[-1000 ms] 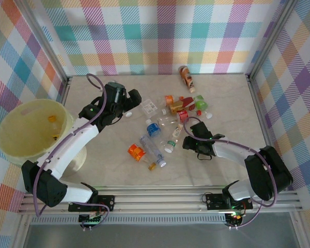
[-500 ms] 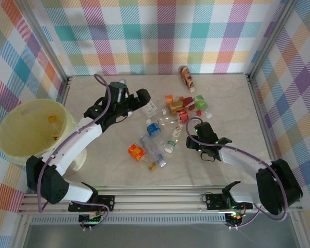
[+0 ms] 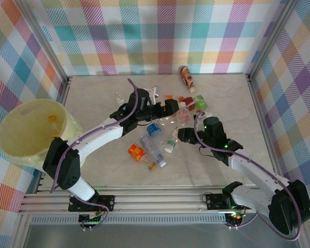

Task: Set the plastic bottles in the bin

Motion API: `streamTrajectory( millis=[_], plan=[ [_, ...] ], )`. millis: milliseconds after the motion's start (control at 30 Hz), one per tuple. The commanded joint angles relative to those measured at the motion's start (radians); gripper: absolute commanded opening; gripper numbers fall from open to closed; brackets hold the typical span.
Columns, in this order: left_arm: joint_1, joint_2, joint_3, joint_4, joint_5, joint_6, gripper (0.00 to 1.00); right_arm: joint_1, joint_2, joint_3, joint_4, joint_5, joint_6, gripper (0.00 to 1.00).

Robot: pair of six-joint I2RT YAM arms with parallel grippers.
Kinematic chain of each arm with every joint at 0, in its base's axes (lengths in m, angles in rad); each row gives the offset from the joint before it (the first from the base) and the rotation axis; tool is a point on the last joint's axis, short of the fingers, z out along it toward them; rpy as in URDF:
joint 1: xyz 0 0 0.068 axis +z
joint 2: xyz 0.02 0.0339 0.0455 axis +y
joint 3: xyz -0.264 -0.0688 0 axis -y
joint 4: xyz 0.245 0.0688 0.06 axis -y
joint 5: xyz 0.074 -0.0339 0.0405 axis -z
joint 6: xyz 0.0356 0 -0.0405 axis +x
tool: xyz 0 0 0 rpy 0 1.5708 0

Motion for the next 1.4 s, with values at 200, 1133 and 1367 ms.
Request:
streamTrajectory(
  millis=[200, 1133, 1367],
  plan=[
    [-0.015, -0.021, -0.056, 0.13, 0.089, -0.009, 0.99, 0.006, -0.01, 0.042, 0.191, -0.27, 0.025, 0.41],
    [-0.024, -0.078, -0.035, -0.007, -0.084, 0.058, 0.53, 0.006, 0.062, 0.114, 0.139, -0.319, -0.099, 0.84],
    [-0.025, -0.11, -0.026, -0.127, -0.264, 0.082, 0.51, 0.005, 0.057, 0.149, -0.005, -0.272, -0.216, 1.0]
  ],
)
